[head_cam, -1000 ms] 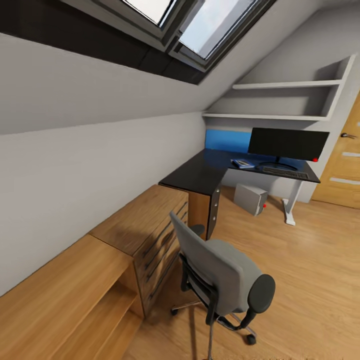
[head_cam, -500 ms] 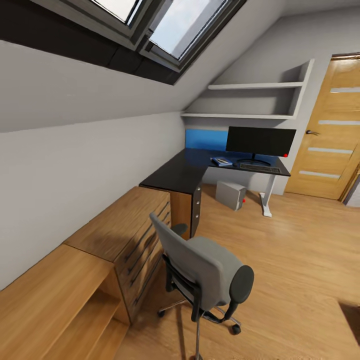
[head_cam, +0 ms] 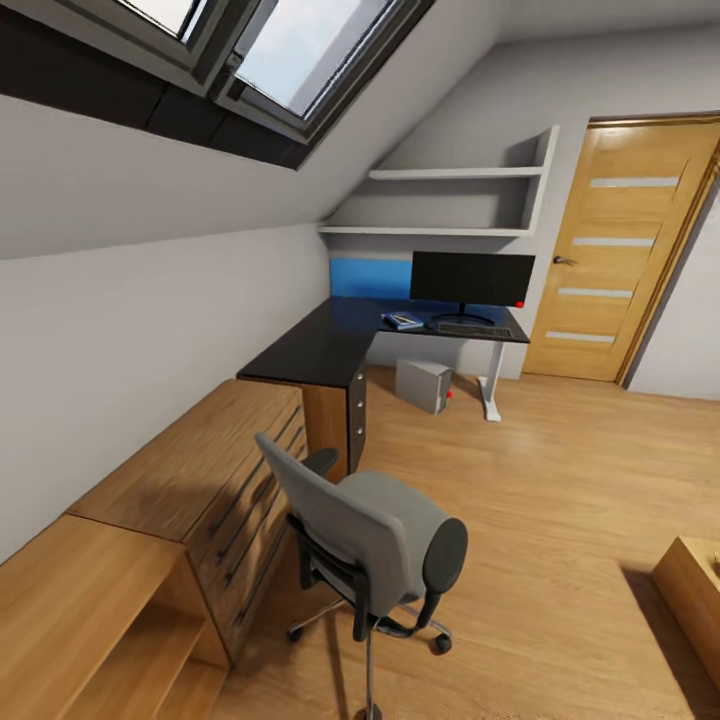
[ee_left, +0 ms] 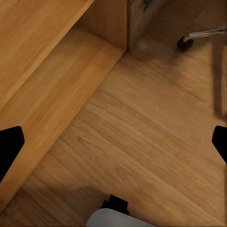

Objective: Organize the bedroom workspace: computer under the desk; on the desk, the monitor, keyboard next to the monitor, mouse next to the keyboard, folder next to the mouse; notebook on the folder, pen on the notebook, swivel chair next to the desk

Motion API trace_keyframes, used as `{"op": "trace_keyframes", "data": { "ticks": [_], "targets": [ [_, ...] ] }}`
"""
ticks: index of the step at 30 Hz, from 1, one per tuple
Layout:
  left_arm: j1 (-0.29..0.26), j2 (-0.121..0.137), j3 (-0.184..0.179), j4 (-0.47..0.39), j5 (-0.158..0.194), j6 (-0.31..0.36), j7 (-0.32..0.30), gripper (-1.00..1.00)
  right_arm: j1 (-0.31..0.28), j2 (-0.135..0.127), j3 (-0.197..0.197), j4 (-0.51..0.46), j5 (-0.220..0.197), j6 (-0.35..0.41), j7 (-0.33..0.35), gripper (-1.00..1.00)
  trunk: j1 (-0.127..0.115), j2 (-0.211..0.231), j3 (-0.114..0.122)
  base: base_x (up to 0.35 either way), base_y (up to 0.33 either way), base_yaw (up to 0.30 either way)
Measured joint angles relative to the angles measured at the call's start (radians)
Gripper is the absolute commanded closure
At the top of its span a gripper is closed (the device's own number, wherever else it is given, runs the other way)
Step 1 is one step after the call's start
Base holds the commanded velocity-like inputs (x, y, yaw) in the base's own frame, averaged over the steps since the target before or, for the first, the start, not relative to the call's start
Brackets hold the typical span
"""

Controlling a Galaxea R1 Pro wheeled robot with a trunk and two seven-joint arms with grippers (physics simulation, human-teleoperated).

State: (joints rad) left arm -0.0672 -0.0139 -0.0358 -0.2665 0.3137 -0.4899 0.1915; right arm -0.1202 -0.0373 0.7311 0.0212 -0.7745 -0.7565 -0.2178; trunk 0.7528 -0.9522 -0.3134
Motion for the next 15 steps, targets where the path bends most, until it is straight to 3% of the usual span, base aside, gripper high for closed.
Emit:
{"op": "trace_keyframes", "data": {
  "ticks": [15],
  "targets": [
    [0.000, -0.002, 0.000, 0.000, 0.000, 0.003, 0.000, -1.00, 0.000, 0.000, 0.000, 0.000, 0.000, 0.013, 0.000, -1.00, 0.000, 0.000, 0.000, 0.000, 0.000, -0.266]
  ]
}}
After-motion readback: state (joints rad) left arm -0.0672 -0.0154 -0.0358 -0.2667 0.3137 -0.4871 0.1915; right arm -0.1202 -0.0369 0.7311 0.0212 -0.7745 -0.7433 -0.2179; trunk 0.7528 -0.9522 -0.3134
